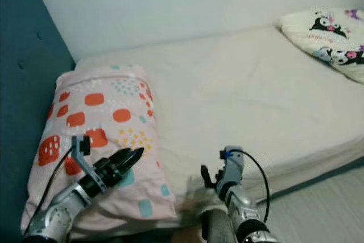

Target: Clean up the room

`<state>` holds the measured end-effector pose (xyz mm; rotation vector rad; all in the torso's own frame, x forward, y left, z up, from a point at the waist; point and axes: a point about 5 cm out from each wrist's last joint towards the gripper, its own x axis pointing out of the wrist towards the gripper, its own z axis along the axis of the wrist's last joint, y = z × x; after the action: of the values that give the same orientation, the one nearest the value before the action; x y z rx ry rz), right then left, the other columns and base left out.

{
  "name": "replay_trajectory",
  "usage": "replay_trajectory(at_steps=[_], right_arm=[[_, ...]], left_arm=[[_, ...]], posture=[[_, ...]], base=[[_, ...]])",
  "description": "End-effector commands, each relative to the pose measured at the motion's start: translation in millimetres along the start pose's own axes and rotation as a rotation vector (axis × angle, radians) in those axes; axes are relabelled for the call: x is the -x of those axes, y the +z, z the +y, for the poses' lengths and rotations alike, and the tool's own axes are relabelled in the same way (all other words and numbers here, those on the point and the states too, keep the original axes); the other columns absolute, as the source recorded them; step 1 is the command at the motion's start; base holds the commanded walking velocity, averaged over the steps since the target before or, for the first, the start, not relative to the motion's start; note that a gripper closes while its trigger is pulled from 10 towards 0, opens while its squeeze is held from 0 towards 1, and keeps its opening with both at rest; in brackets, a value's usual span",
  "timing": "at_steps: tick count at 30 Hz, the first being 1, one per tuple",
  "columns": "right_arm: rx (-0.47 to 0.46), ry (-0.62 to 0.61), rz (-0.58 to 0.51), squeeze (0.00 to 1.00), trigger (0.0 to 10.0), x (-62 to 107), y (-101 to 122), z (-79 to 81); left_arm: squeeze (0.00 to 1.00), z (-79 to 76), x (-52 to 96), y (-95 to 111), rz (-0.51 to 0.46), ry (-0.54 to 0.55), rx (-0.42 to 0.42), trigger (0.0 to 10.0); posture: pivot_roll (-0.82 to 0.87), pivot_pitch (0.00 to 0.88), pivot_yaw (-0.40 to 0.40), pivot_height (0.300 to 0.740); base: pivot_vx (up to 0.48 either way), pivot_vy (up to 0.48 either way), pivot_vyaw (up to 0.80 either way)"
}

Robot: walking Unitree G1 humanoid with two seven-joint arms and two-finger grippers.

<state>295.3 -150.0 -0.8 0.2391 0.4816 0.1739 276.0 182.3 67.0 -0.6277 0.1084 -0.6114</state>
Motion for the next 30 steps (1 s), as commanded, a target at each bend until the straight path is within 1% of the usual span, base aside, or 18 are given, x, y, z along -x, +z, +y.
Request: replay_trajectory(at_steps=[1, 2, 3, 4, 5, 7, 9, 14, 16, 18, 19, 21, 23, 24, 26, 27, 28, 30], right_arm=[[0.006, 0.004, 0.027, 0.0, 10.0, 1.2, -5.6, -0.1], [0.009, 0.003, 0.036, 0.0, 10.0, 1.6, -7.4, -0.3], [0.011, -0.001, 0.051, 0.0, 10.0, 2.3, -10.9, -0.5], [0.011, -0.001, 0.051, 0.0, 10.0, 2.3, -10.9, -0.5], [0.008, -0.005, 0.061, 0.0, 10.0, 2.8, -13.5, -0.5], [0.006, -0.006, 0.064, 0.0, 10.0, 3.0, -14.4, -0.3], [0.0, -0.005, 0.072, 0.0, 10.0, 3.4, -17.0, 0.8], [0.003, -0.004, 0.093, 0.0, 10.0, 5.3, -23.8, 1.8], [0.011, -0.006, 0.102, 0.0, 10.0, 6.1, -26.1, 1.5], [0.037, -0.016, 0.136, 0.0, 10.0, 9.3, -33.9, -0.6], [0.037, -0.016, 0.136, 0.0, 10.0, 9.3, -33.9, -0.6], [0.063, -0.032, 0.175, 0.0, 10.0, 13.5, -42.8, -4.2], [0.1, -0.057, 0.235, 0.0, 10.0, 20.9, -56.6, -10.1], [0.1, -0.057, 0.235, 0.0, 10.0, 20.9, -56.6, -10.1], [0.094, -0.083, 0.285, 0.0, 10.0, 28.4, -69.6, -15.0], [0.075, -0.104, 0.311, 0.0, 10.0, 32.5, -76.9, -17.0], [0.075, -0.104, 0.311, 0.0, 10.0, 32.5, -76.9, -17.0], [0.043, -0.141, 0.37, 0.0, 10.0, 40.5, -90.8, -19.8]], left_arm=[[0.0, 7.6, 9.5, -3.5, -0.011, 0.035, 0.042, 10.0], [0.0, 13.4, 13.8, -5.6, -0.015, 0.068, 0.063, 10.0], [0.0, 24.0, 23.4, -10.3, -0.016, 0.134, 0.097, 10.0], [0.0, 24.0, 23.4, -10.3, -0.016, 0.134, 0.097, 10.0], [0.0, 30.3, 31.4, -14.4, -0.007, 0.178, 0.114, 10.0], [0.0, 31.4, 34.1, -16.9, 0.012, 0.19, 0.112, 10.0], [0.0, 30.5, 38.1, -21.3, 0.041, 0.191, 0.095, 10.0], [0.0, 33.5, 45.0, -26.4, 0.018, 0.207, 0.101, 10.0], [0.0, 36.3, 47.7, -30.0, 0.025, 0.225, 0.106, 10.0], [0.0, 44.0, 57.4, -44.3, 0.069, 0.301, 0.12, 10.0], [0.0, 44.0, 57.4, -44.3, 0.069, 0.301, 0.12, 10.0], [0.0, 50.0, 68.9, -59.2, 0.118, 0.381, 0.133, 10.0], [0.0, 55.0, 85.5, -77.5, 0.184, 0.506, 0.154, 10.0], [0.0, 55.0, 85.5, -77.5, 0.184, 0.506, 0.154, 10.0], [0.0, 56.7, 101.9, -94.2, 0.256, 0.614, 0.162, 10.0], [0.0, 57.2, 112.5, -104.9, 0.334, 0.689, 0.139, 10.0], [0.0, 57.2, 112.5, -104.9, 0.334, 0.689, 0.139, 10.0], [0.0, 55.5, 135.5, -126.7, 0.526, 0.824, 0.097, 10.0]], posture=[[-0.09, 0.084, -0.014, 0.674], [-0.09, 0.08, -0.011, 0.679], [-0.09, 0.077, -0.01, 0.689], [-0.09, 0.077, -0.01, 0.689], [-0.08, 0.077, -0.009, 0.698], [-0.08, 0.077, -0.009, 0.703], [-0.08, 0.074, -0.01, 0.713], [-0.07, 0.074, -0.008, 0.728], [-0.07, 0.072, -0.007, 0.733], [-0.08, 0.071, -0.003, 0.74], [-0.08, 0.071, -0.003, 0.74], [-0.08, 0.068, -0.001, 0.74], [-0.08, 0.064, 0.0, 0.74], [-0.08, 0.064, 0.0, 0.74], [-0.07, 0.064, 0.0, 0.74], [-0.07, 0.063, -0.001, 0.74], [-0.07, 0.063, -0.001, 0.74], [-0.07, 0.059, -0.002, 0.74]], base=[[0.0, 0.0, 0.0], [0.0, 0.0, 0.0], [0.0, 0.0, 0.0], [0.0, 0.0, 0.0], [0.0, 0.0, 0.0], [0.0, 0.0, 0.0], [-0.48, 0.0, 0.0], [-0.096, 0.0, 0.0], [0.0, 0.0, 0.0], [0.0, 0.0, 0.0], [0.0, 0.0, 0.0], [0.0, 0.0, 0.0], [0.0, 0.0, 0.0], [0.0, 0.0, 0.0], [0.0, 0.0, 0.0], [0.0, 0.0, 0.0], [0.0, 0.0, 0.0], [0.0, 0.0, 0.0]])
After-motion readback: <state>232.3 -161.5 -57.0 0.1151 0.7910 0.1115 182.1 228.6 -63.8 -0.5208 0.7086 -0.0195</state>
